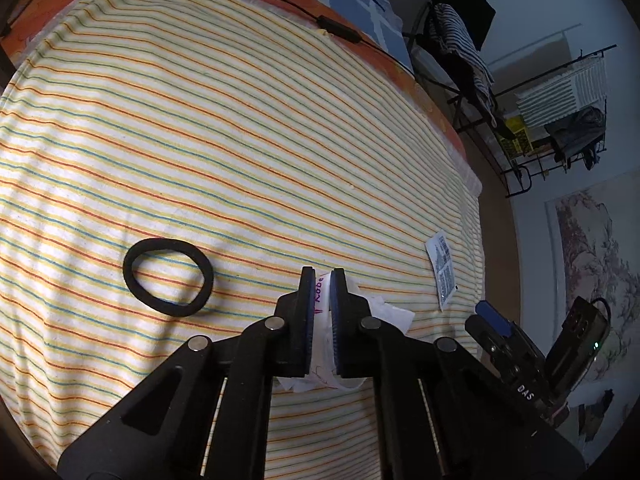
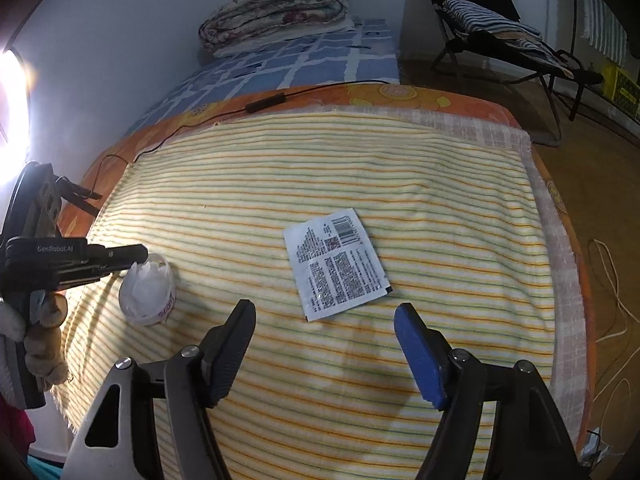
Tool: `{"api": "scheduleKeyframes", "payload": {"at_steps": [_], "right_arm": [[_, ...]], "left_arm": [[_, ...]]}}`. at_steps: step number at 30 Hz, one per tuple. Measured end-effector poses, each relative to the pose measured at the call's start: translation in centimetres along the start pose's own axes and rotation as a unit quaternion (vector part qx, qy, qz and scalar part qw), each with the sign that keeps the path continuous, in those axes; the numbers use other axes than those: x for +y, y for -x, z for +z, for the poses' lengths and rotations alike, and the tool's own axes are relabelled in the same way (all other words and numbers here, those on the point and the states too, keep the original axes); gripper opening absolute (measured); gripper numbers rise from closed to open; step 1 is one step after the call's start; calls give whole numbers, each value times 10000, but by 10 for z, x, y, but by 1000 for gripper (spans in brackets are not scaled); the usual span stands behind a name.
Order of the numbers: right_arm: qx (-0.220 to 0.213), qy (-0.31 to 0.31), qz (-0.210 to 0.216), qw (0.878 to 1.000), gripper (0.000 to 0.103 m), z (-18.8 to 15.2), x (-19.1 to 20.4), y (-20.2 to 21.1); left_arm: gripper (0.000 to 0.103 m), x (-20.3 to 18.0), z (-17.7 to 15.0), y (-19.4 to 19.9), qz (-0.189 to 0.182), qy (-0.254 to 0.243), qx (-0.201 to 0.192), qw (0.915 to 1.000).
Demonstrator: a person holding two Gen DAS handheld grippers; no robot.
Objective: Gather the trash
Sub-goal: 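Grasp the white tissue with the left tool while the right tool grasps the receipt packet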
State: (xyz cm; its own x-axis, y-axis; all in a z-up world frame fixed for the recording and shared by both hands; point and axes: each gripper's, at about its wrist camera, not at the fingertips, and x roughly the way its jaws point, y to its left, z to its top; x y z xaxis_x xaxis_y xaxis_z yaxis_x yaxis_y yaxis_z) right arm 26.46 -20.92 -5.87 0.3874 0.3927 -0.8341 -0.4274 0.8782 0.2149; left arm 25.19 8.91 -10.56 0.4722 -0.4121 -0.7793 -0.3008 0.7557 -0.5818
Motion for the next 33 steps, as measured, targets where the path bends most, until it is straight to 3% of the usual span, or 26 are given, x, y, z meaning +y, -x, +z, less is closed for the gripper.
{"api": "scheduleKeyframes", "payload": {"at_steps": [3, 16, 24, 26, 28, 33], "right_arm": [[-1, 3, 0, 10000, 70, 1, 0, -1], [-5, -9, -47, 10000, 70, 1, -5, -2], [-5, -63, -125, 9999, 70, -2, -12, 1], [-12, -85, -137, 9999, 70, -2, -14, 2], [2, -113, -141, 9998, 70, -2, -17, 2], [77, -229, -205, 9995, 86, -2, -24, -4]], "left_arm": [[3, -7, -2, 5, -38, -107, -35, 9999], [3, -52, -20, 8, -107, -800, 21, 9967], [4, -81, -43, -12, -182, -1277, 492, 9904], [14, -84, -45, -13, -57, -1344, 573, 9893], [42, -82, -46, -7, 94, -1357, 426, 9898], [45, -68, -45, 1, 175, -1274, 343, 9911]]}}
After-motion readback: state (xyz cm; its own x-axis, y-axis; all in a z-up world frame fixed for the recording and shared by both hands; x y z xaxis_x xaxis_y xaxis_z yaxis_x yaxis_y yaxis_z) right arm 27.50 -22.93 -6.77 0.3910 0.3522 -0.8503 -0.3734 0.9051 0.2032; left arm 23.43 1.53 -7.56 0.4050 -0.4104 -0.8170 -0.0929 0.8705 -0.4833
